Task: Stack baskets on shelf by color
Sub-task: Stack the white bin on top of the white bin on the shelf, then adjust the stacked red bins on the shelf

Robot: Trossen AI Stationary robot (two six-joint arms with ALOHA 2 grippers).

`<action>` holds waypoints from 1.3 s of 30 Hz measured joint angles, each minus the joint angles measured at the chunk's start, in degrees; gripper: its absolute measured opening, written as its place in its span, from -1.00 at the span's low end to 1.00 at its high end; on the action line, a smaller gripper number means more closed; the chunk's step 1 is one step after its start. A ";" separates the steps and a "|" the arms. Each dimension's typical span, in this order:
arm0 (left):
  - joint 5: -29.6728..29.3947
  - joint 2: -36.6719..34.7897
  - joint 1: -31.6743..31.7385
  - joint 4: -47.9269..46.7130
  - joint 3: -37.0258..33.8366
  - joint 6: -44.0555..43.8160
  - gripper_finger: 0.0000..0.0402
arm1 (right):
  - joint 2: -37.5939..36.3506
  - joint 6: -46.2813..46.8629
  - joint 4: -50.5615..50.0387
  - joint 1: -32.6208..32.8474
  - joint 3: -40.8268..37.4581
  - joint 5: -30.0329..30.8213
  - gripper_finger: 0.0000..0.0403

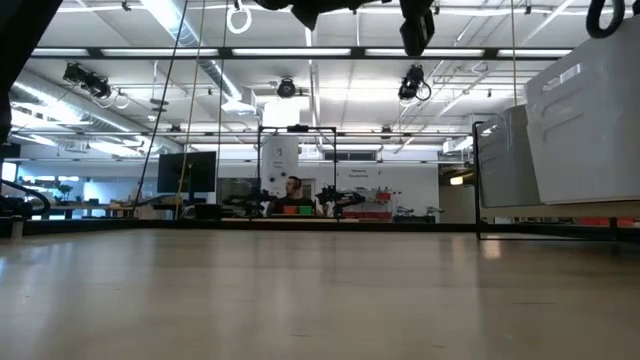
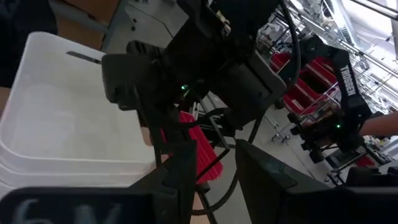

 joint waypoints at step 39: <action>-3.19 -4.48 -5.46 -4.80 -0.09 1.44 -0.42 | -6.28 -42.34 -6.83 9.83 26.67 9.44 -0.41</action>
